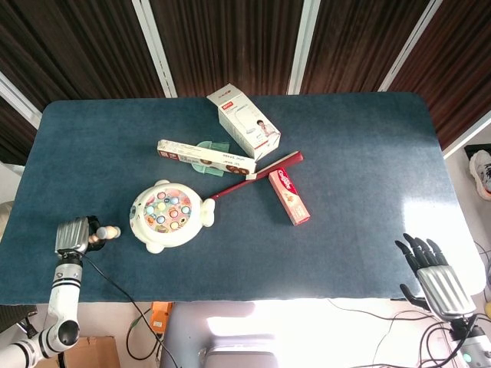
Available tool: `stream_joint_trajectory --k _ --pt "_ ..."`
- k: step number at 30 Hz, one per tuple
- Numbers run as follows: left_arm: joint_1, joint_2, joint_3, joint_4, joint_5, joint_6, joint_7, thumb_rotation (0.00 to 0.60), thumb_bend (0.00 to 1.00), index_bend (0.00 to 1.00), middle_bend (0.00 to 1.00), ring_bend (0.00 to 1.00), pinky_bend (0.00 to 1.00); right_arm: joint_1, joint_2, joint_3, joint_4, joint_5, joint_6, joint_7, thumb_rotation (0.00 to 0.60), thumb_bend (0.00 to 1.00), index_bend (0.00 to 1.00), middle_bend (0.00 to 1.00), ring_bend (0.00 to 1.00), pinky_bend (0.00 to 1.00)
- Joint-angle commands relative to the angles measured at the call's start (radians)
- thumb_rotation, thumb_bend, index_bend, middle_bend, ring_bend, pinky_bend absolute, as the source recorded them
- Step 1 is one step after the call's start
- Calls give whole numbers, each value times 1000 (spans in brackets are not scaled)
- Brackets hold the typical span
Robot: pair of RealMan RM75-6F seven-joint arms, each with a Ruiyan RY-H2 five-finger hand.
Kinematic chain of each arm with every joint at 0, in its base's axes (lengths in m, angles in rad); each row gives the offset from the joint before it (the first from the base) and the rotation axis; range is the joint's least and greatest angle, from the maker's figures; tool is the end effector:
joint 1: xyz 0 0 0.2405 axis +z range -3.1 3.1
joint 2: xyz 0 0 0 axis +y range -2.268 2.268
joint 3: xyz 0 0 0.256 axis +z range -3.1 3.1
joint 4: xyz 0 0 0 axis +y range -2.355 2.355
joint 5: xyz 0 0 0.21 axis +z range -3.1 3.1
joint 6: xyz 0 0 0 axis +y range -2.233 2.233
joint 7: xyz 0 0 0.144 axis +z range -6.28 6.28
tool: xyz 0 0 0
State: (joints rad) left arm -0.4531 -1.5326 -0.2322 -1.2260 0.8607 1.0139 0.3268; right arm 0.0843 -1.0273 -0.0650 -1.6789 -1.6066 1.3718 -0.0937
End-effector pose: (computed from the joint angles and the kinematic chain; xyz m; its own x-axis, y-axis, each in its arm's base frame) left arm -0.3277 0.3219 0.0425 0.3767 0.2531 0.8911 0.8662 0.2446 -0.4357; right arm -0.3079 -0.1519 0.1471 0.5151 -0.2141 0.8300 -0.8571 -0.1256 0.4995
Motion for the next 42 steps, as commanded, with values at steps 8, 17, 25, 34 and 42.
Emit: stream_joint_trajectory --k 8,17,25,34,42 --pt "-3 8 3 5 -1 -14 -17 600 251 539 525 425 452 -1 -1 -1 0 0 0 -3 600 289 0 0 0 0" --pt "-6 15 10 1 1 -19 -21 600 245 501 519 420 450 -1 -1 0 0 0 0 -3 600 289 0 0 0 0" --pt "2 36 19 -28 29 -10 -47 600 237 426 471 391 426 -2 -1 -1 -1 -3 2 -5 600 289 0 0 0 0" --pt "8 52 30 -46 59 -3 -69 600 234 389 456 384 426 -2 -4 -1 -3 -2 2 -11 600 289 0 0 0 0" --pt "37 117 49 -132 139 42 -120 600 203 263 252 285 409 -3 -2 -1 -3 -2 2 -9 600 289 0 0 0 0"
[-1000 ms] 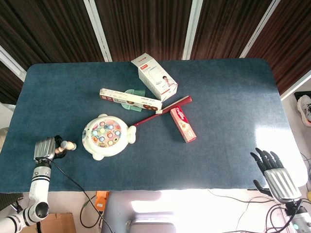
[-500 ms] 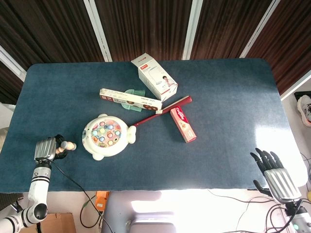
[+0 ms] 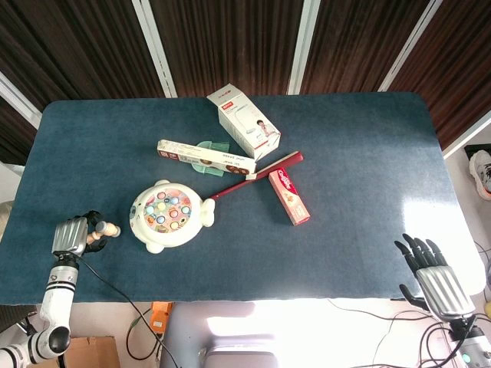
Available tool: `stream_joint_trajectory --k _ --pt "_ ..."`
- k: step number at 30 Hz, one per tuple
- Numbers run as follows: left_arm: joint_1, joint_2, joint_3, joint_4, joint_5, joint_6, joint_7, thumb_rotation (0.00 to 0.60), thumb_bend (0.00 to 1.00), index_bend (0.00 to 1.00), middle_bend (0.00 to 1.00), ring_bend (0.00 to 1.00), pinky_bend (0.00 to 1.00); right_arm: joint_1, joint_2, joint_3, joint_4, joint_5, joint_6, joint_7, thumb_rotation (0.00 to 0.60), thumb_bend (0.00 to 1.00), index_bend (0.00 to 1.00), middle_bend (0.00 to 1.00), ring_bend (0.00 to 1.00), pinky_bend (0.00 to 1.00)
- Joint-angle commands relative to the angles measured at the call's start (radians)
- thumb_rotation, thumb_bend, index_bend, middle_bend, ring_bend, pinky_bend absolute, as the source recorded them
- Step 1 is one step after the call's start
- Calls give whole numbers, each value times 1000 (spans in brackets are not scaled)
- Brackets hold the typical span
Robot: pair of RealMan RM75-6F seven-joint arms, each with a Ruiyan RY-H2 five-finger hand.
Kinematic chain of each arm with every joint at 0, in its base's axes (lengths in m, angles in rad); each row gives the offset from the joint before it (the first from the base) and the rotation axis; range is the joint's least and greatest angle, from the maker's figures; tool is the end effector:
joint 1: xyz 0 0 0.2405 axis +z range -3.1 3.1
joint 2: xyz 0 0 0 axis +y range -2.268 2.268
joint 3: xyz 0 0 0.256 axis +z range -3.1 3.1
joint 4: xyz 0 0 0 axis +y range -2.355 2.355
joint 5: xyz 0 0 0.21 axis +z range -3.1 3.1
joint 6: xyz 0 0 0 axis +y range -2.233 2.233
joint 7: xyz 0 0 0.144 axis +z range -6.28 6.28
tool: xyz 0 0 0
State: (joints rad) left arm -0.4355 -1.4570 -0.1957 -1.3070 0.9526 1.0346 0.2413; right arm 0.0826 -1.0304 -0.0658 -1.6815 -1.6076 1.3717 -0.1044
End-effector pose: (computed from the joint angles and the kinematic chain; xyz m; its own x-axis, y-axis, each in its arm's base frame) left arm -0.3207 0.3130 0.0568 0.3666 0.2386 0.8993 0.8944 0.1758 -0.4113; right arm -0.3072 -0.1511 0.1457 0.5193 -0.2147 0.8272 -0.8546 -0.1275 0.5034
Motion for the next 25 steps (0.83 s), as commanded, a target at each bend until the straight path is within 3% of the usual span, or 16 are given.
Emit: stream_joint_trajectory --k 1,3,5,8,12,17,25 --pt "29 63 20 -74 72 35 -49 600 195 213 184 241 398 -2 2 0 0 -2 5 2 600 289 0 0 0 0" --pt "65 116 39 -129 153 97 -97 600 169 57 23 99 339 -5 3 -1 1 -3 11 4 600 289 0 0 0 0" --pt "106 158 62 -168 239 175 -153 600 159 7 0 40 285 -7 4 -1 2 -2 13 6 600 289 0 0 0 0" --pt "184 214 118 -197 400 329 -240 600 157 0 0 2 193 -9 4 0 1 4 14 2 600 289 0 0 0 0" --pt "286 207 203 -117 593 536 -364 600 157 0 0 0 117 -10 1 3 -7 15 8 -19 600 289 0 0 0 0" --pt "345 168 281 -27 652 557 -411 600 157 0 0 0 109 -9 -9 4 -16 26 -2 -54 600 289 0 0 0 0" --pt "356 148 282 -3 678 562 -356 600 157 0 0 0 109 -14 -19 8 -17 38 1 -81 600 289 0 0 0 0"
